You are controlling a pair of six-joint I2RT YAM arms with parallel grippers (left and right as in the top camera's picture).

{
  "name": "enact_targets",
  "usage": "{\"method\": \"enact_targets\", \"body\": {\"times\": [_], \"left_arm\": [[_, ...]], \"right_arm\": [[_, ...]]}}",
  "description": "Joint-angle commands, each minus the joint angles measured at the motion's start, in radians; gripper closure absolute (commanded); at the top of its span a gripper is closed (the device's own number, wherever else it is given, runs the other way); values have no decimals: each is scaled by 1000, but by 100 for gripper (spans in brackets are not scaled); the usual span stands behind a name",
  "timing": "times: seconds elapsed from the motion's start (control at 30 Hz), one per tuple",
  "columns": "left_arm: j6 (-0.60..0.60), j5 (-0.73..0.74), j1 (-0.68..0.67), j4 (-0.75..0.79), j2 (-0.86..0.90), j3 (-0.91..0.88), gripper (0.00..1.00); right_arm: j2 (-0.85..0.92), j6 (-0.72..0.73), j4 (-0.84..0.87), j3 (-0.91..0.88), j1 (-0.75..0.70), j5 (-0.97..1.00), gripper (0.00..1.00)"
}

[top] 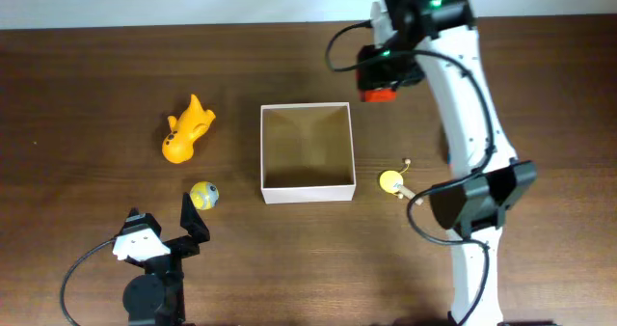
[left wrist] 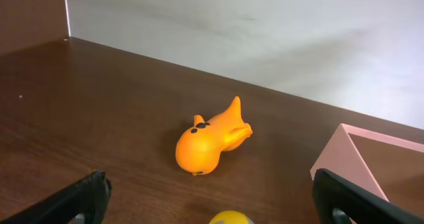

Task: Pack container
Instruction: 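Lift the truck and carry it left over the box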

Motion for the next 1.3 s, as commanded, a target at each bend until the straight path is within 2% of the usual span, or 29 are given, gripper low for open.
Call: {"method": "enact_targets", "body": {"times": [0.0, 0.33, 0.47, 0.8, 0.97, 1.27], "left_arm": [[20, 8, 4, 3, -5, -6, 1], [20, 8, 4, 3, -5, -6, 1], [20, 8, 4, 3, -5, -6, 1], [20, 8, 4, 3, -5, -6, 1], [20, 8, 4, 3, -5, -6, 1], [20, 8, 4, 3, -5, -6, 1]], "right_arm": [[-2, 97, 9, 23, 87, 2, 44], [5, 227, 117, 21, 279, 7, 44], [19, 280, 190, -18, 342, 81, 44], [120, 353, 198, -49, 363, 94, 43], [125, 399, 196, -95, 362, 164, 43], [125, 404, 259, -191, 364, 161, 44]]}}
